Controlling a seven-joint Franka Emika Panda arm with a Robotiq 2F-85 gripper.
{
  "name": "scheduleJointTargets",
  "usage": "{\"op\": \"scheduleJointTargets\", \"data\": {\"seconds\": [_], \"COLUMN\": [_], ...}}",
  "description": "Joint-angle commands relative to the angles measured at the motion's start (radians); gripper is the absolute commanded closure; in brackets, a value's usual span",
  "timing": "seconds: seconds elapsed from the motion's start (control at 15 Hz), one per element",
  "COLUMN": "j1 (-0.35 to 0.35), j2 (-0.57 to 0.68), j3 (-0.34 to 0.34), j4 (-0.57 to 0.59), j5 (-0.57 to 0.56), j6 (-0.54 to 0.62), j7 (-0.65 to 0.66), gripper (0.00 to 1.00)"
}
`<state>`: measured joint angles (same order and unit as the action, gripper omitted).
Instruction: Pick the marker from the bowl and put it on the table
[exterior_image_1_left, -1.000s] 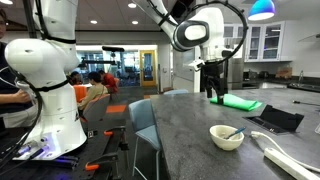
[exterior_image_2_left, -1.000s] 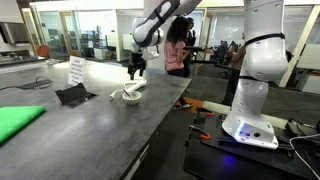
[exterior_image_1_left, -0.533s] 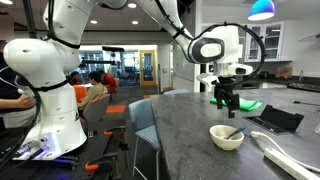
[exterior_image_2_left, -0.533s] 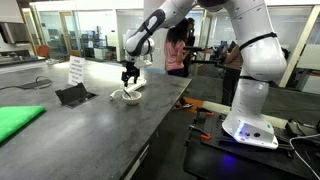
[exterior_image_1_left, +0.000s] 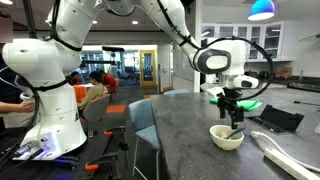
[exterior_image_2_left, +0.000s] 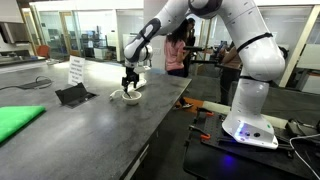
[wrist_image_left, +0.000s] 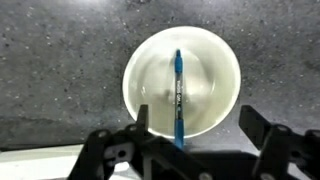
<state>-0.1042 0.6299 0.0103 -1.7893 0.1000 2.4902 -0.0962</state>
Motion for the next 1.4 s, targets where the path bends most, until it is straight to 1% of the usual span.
{"op": "scheduleJointTargets", "data": {"seconds": [0.0, 0.07, 0.13, 0.2, 0.27, 0.47, 0.53, 0.6, 0.67, 0.73, 0.8, 0.93, 1.0, 1.07, 1.13, 1.27, 1.33], "j1": [-0.031, -0.031, -0.035, -0.038, -0.040, -0.053, -0.056, -0.057, -0.056, -0.057, -0.054, -0.050, -0.048, -0.045, -0.040, -0.037, -0.045], "j2": [0.050, 0.062, 0.075, 0.088, 0.100, 0.136, 0.146, 0.155, 0.162, 0.168, 0.169, 0.165, 0.156, 0.148, 0.140, 0.104, 0.075], "j3": [0.034, 0.032, 0.034, 0.034, 0.032, 0.034, 0.035, 0.034, 0.034, 0.035, 0.036, 0.039, 0.039, 0.038, 0.032, 0.025, 0.033], "j4": [0.052, 0.062, 0.073, 0.084, 0.094, 0.121, 0.128, 0.136, 0.141, 0.146, 0.146, 0.144, 0.139, 0.138, 0.134, 0.118, 0.098], "j5": [0.039, 0.037, 0.040, 0.040, 0.039, 0.042, 0.042, 0.040, 0.038, 0.037, 0.034, 0.032, 0.030, 0.031, 0.030, 0.038, 0.054], "j6": [-0.004, -0.005, -0.010, -0.014, -0.019, -0.026, -0.028, -0.027, -0.022, -0.018, -0.012, -0.005, -0.003, -0.009, -0.014, -0.048, -0.061], "j7": [-0.034, -0.030, -0.029, -0.026, -0.022, -0.022, -0.023, -0.021, -0.020, -0.023, -0.024, -0.023, -0.022, -0.012, 0.001, 0.034, 0.039], "gripper": [0.23, 0.24, 0.28, 0.35, 0.37, 0.49, 0.55, 0.55, 0.75, 0.79, 0.80, 0.95, 1.00, 1.00, 0.97, 0.97, 0.97]}}
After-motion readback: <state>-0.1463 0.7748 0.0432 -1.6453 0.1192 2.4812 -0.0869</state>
